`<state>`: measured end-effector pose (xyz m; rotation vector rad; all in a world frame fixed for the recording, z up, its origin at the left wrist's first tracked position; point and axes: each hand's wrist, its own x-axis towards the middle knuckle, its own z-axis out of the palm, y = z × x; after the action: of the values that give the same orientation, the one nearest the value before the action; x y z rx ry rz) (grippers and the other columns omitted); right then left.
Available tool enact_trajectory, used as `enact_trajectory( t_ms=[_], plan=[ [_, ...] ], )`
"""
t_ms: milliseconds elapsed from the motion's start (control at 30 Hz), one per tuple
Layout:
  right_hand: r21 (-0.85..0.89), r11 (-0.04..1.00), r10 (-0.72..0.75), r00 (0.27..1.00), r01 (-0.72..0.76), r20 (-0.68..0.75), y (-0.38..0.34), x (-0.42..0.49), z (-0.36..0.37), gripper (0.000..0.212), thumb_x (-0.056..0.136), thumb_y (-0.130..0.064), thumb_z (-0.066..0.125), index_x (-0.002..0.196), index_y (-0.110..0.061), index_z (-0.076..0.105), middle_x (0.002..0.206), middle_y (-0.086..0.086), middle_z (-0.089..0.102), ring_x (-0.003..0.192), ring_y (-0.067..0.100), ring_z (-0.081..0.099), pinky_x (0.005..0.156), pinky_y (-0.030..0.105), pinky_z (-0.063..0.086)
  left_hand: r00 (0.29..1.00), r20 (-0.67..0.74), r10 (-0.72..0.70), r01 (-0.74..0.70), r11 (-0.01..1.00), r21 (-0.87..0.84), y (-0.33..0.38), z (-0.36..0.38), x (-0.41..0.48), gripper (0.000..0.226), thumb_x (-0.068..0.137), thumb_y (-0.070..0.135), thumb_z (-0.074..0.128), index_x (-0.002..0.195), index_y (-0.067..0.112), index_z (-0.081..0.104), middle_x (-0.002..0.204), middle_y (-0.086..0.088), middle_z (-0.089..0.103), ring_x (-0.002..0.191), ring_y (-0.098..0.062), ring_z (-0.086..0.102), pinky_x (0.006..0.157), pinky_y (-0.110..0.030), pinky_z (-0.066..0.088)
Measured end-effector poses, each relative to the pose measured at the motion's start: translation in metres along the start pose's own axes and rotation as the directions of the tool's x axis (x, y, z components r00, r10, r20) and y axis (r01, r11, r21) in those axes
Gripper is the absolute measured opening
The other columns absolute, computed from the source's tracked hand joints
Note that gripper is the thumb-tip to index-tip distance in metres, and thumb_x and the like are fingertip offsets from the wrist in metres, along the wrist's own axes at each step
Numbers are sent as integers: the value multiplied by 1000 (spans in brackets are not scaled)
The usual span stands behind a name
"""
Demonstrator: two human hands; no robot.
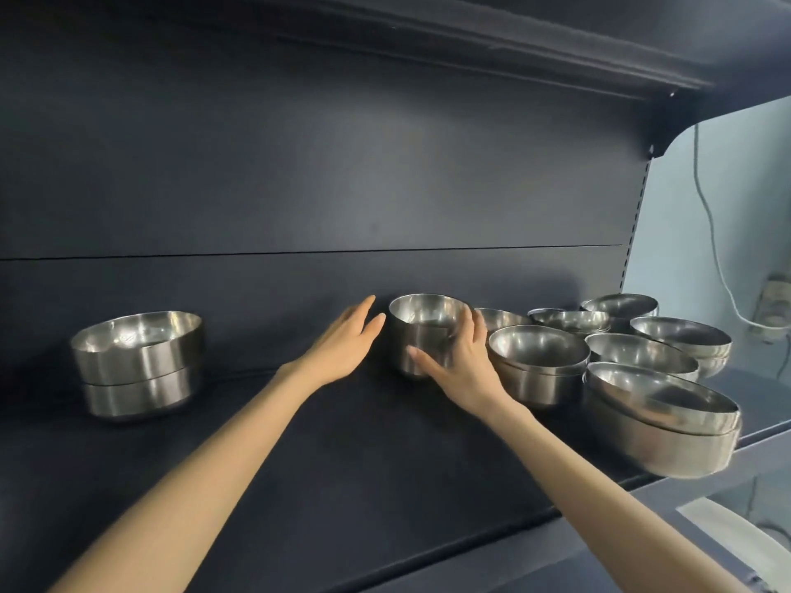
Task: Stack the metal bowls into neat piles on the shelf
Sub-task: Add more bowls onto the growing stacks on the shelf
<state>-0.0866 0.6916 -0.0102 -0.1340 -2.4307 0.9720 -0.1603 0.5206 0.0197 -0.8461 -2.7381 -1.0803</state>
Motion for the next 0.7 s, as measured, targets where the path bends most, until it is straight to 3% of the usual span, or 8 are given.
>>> enact_trajectory(
  t_ms=[100,233,367,467,600,700],
  plan=[
    [74,997,20,1000,-19,-16,8,11,5,114,83,-52,66,152,-11,-15,160,7,-19,149,19,-8,114,32,21,999,12,-42,44,991,-128,-4,12,16,62,99,54,29,154,33,9,161,10,12,147,-11,11,119,-36,13],
    [173,985,8,999,-1,-43,15,21,12,114,84,-44,70,151,-4,-13,160,10,-9,149,19,-4,110,20,8,993,66,-99,115,945,-308,-6,25,28,67,93,64,35,151,43,10,159,11,20,145,-14,21,118,-43,21],
    [236,972,16,996,5,-88,20,26,16,111,83,-38,73,151,1,-6,161,13,1,149,21,0,116,23,7,990,79,-116,140,852,-505,-1,40,32,52,102,45,30,151,35,15,156,7,24,142,-20,28,111,-42,34],
    [264,965,30,993,1,-113,23,29,16,110,81,-37,75,151,2,-1,159,13,11,148,21,9,115,21,11,992,61,-111,126,825,-551,-1,44,30,48,103,42,30,150,36,19,155,4,27,140,-22,32,107,-43,40],
    [284,958,45,998,-30,-47,16,28,17,113,79,-41,76,152,1,0,157,14,8,147,24,9,116,29,15,989,37,-142,137,803,-580,-8,36,25,50,102,42,34,149,35,20,155,4,26,141,-24,29,103,-42,43],
    [335,942,38,999,-36,1,7,24,20,112,78,-41,77,152,-1,3,156,12,8,146,24,13,114,27,19,987,33,-158,148,802,-579,-16,27,14,51,100,47,39,148,39,22,155,4,28,141,-26,30,105,-46,43]
  ],
)
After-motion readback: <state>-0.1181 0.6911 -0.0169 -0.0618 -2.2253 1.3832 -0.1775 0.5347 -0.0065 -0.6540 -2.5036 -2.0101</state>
